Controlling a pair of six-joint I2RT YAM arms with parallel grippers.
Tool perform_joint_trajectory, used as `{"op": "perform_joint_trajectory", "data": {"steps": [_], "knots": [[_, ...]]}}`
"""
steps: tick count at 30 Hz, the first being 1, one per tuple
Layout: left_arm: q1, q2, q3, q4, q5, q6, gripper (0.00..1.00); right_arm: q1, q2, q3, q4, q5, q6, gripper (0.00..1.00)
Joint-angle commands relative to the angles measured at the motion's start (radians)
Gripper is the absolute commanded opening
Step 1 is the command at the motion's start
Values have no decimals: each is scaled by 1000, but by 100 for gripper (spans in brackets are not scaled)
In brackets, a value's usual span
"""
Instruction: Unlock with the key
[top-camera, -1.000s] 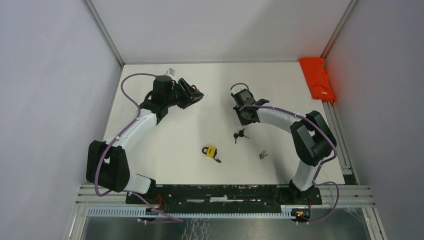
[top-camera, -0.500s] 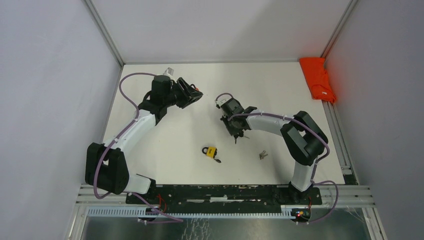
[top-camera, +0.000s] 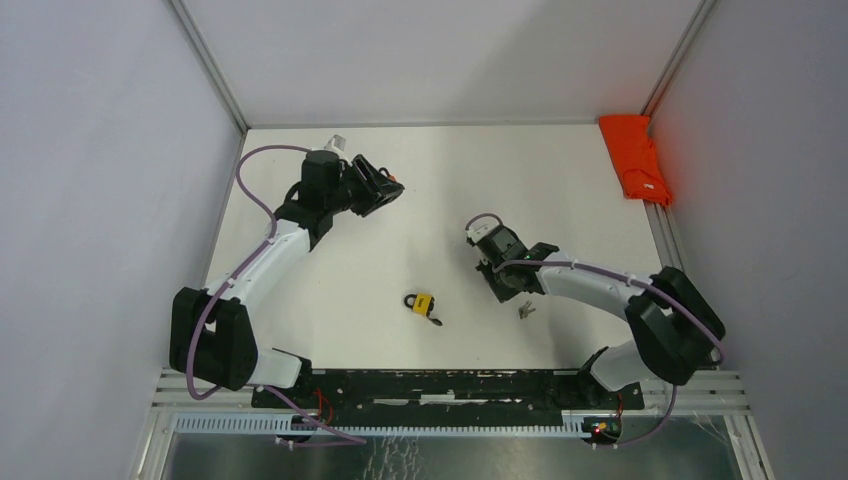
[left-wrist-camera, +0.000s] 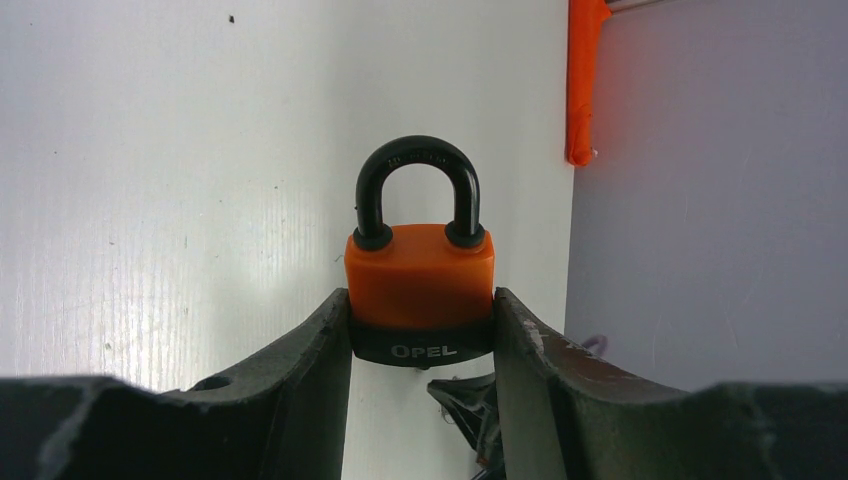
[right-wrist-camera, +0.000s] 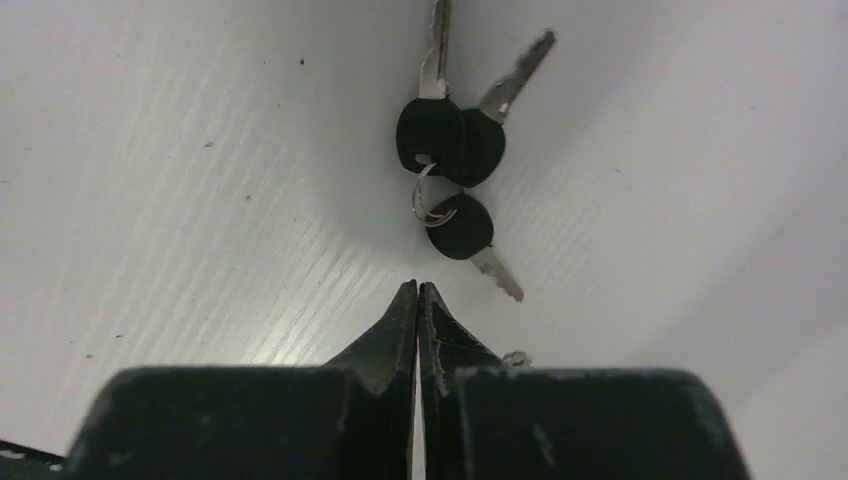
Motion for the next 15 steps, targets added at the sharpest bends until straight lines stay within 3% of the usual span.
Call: {"op": "perform_joint_trajectory", "data": {"steps": [1,6,15], "knots": [[6,-43,21,49,4,40,2,5,-119,34,-23,43,0,10],[7,-69,10,38,-15,43,2,6,-118,121,-42,57,-63,26],[21,-195,64,-101,-210,148,2,120,111,232,-121,162,-156,28]]}}
